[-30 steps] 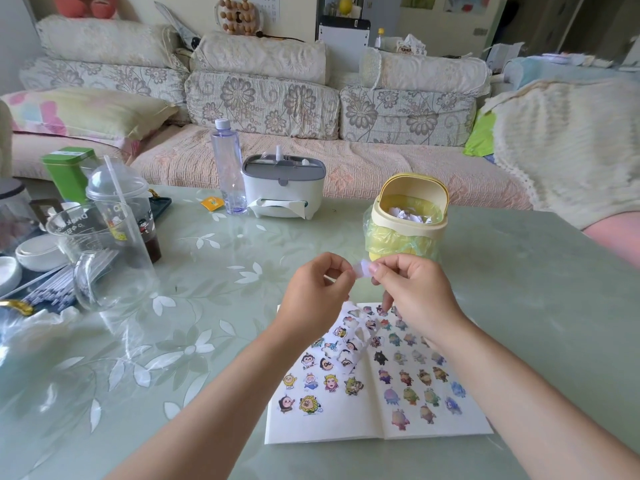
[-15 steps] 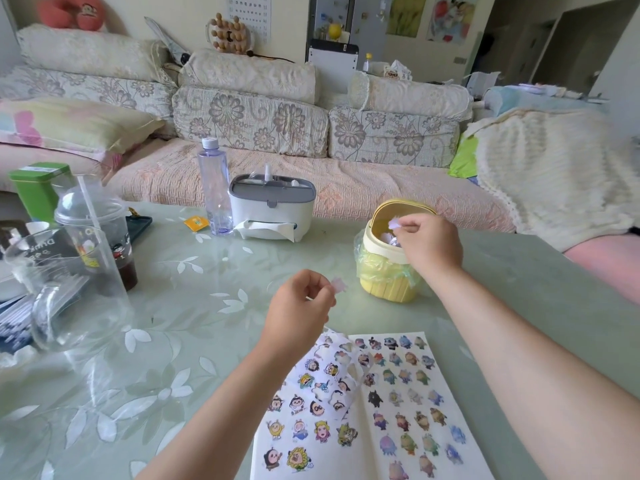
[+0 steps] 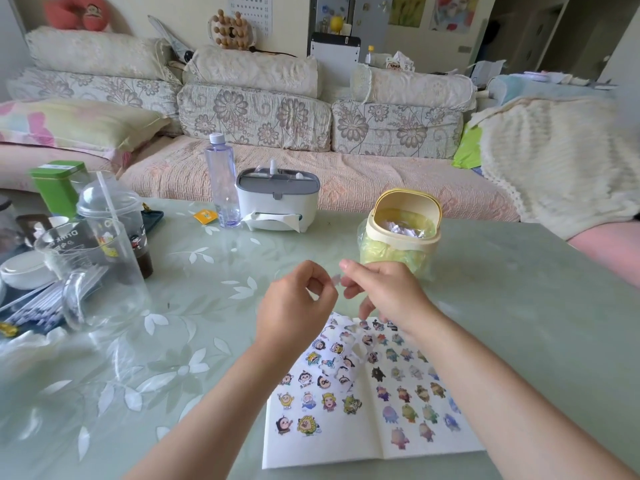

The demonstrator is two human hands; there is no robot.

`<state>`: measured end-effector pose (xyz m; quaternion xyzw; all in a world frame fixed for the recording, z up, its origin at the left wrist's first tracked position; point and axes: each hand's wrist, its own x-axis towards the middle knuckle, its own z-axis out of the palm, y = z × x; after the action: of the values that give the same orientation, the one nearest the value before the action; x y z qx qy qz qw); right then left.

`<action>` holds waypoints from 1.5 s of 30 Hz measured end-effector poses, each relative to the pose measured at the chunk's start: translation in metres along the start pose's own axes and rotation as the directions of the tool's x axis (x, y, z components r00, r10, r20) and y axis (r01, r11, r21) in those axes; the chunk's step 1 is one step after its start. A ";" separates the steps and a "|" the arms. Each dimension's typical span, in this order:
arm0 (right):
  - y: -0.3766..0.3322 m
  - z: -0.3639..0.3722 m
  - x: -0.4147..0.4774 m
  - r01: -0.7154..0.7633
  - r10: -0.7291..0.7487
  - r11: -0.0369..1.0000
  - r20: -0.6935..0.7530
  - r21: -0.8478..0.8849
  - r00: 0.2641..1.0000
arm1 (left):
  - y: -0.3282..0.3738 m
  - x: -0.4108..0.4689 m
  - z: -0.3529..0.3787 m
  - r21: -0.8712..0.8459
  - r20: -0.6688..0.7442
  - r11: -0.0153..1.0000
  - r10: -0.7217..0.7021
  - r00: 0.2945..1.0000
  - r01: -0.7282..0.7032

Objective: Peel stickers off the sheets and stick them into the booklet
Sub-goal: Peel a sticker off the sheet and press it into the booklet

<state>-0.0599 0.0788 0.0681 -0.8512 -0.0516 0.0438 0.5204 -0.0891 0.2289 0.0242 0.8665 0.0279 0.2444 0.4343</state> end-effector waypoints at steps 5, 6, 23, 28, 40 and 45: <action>0.001 0.010 -0.019 -0.162 0.158 0.977 0.039 0.142 0.987 | -0.011 -0.017 -0.009 0.281 -0.024 0.896 0.365 0.931 -0.345; 0.000 0.012 -0.022 -0.181 0.176 0.974 0.046 0.136 0.983 | -0.012 -0.019 -0.011 0.302 -0.036 0.871 0.416 0.909 -0.387; 0.008 0.000 -0.064 0.094 -0.010 0.971 0.355 -0.221 0.935 | 0.017 -0.061 -0.057 -0.228 0.478 0.891 -0.249 0.842 0.393; 0.006 -0.002 -0.076 0.158 -0.040 0.952 0.403 -0.262 0.914 | 0.023 -0.071 -0.064 -0.242 0.509 0.880 -0.244 0.826 0.410; 0.012 -0.004 -0.086 0.069 -0.063 0.998 0.236 -0.015 0.970 | 0.032 -0.086 -0.067 -0.477 0.490 0.643 -0.372 0.789 0.599; 0.018 -0.003 -0.088 0.038 -0.037 0.999 0.224 0.001 0.974 | 0.031 -0.092 -0.064 -0.452 0.495 0.682 -0.345 0.798 0.575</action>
<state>-0.1458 0.0562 0.0559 -0.8407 -0.1259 0.1294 0.5105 -0.2037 0.2330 0.0435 0.6837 0.0906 -0.0468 0.7226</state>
